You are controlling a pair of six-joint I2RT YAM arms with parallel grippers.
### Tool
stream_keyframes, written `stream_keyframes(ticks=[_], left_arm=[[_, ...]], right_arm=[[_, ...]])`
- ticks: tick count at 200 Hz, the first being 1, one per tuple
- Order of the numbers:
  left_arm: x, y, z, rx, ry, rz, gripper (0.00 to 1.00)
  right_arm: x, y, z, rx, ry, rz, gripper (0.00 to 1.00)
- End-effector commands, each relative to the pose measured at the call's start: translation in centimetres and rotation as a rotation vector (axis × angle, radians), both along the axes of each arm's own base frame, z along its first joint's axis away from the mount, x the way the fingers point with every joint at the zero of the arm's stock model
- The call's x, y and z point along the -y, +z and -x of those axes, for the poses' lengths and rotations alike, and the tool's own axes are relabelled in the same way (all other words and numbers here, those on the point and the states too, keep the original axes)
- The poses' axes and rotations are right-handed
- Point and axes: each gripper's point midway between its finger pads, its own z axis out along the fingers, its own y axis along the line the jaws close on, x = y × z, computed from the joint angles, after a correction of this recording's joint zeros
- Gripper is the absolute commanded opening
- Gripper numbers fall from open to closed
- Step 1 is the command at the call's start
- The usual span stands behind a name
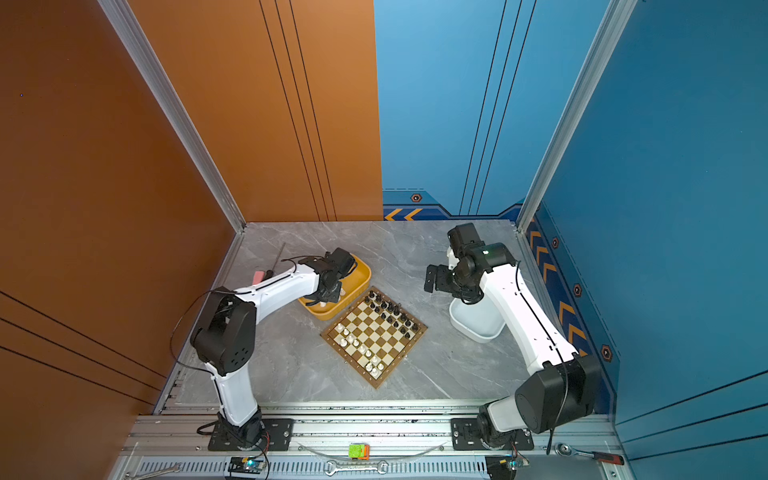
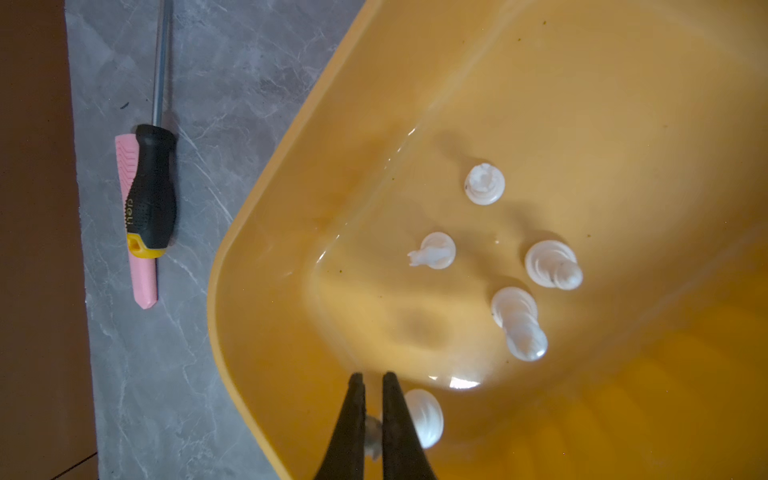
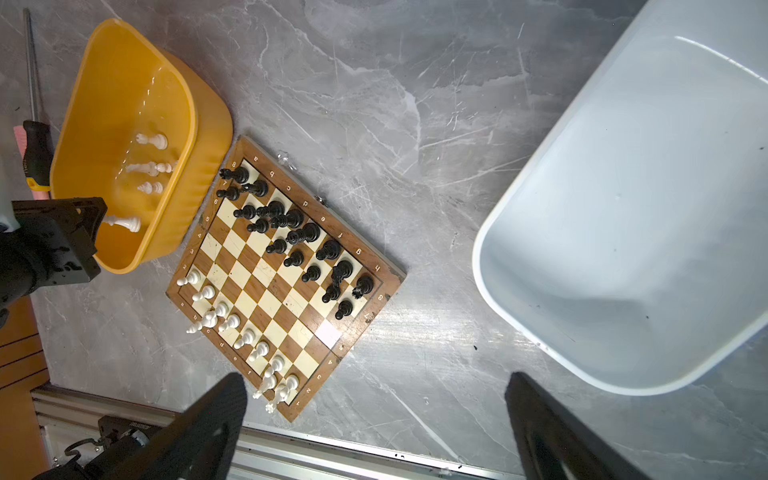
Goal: Set up the chess pieces on the board
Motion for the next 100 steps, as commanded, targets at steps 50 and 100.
stream_keyframes(ticks=[50,100], left_arm=[[-0.5,1.7,0.1,0.081,0.012,-0.043,0.09],[-0.3,3.4,-0.4,0.114,0.009,-0.026,0.11]], right_arm=[[1.0,0.4,-0.3,0.007,-0.026,0.017,1.00],[0.6,0.1,-0.9,-0.002,-0.008,0.013,1.00]])
